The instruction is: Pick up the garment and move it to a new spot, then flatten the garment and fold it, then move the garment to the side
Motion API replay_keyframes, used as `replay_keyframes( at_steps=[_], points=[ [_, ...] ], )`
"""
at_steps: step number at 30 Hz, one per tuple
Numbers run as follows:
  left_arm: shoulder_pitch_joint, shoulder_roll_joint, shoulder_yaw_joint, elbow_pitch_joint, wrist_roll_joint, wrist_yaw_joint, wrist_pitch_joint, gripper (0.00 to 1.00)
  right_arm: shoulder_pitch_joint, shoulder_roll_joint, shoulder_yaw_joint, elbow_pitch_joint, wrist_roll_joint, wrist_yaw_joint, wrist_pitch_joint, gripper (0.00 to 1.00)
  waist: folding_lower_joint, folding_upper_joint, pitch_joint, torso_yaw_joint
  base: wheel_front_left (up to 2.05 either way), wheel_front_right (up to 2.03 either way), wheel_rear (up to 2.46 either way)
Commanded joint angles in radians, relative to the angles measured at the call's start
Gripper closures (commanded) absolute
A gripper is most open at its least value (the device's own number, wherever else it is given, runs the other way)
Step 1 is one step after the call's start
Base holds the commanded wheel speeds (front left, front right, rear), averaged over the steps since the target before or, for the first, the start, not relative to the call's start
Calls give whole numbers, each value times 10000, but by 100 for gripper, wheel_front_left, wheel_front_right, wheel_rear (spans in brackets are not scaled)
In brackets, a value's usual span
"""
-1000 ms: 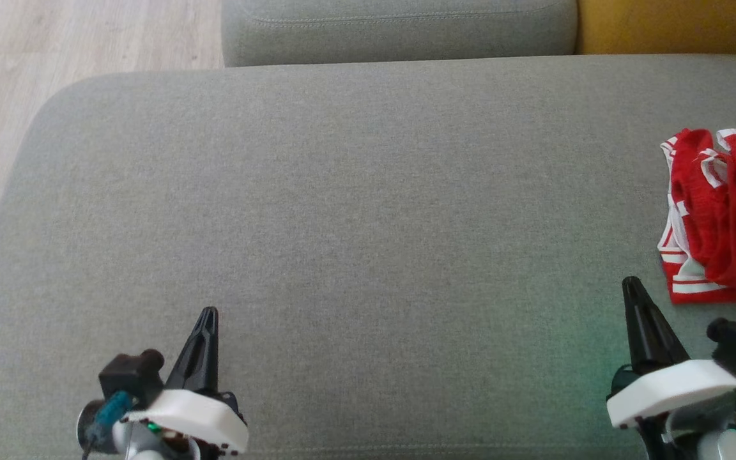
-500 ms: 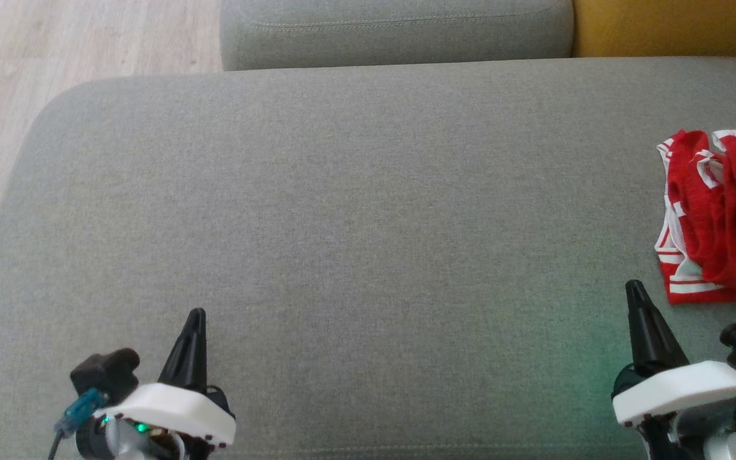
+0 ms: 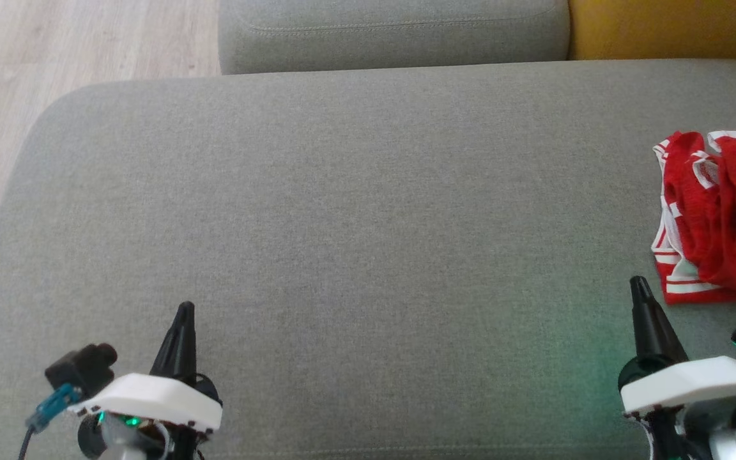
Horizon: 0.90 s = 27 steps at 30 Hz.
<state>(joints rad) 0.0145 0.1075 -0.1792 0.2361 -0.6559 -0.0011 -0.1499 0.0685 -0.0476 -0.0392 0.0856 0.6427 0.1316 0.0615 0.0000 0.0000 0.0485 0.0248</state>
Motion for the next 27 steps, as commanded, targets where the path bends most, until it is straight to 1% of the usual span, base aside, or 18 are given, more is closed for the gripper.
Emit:
replay_keyframes(
  at_steps=[1, 27],
  points=[
    [-487, 32, 289, -257, -331, -95, 78, 100, -501, -205, 16, -240, 361, -3, -59, 100, 0, 0, -9, -5, 0, 0, 0],
    [-709, -66, 998, -156, -3366, -477, 785, 100, -889, -260, -71, 333, 3449, -5, 0, 100, 0, 0, -150, -82, 0, 0, 0]
  ],
)
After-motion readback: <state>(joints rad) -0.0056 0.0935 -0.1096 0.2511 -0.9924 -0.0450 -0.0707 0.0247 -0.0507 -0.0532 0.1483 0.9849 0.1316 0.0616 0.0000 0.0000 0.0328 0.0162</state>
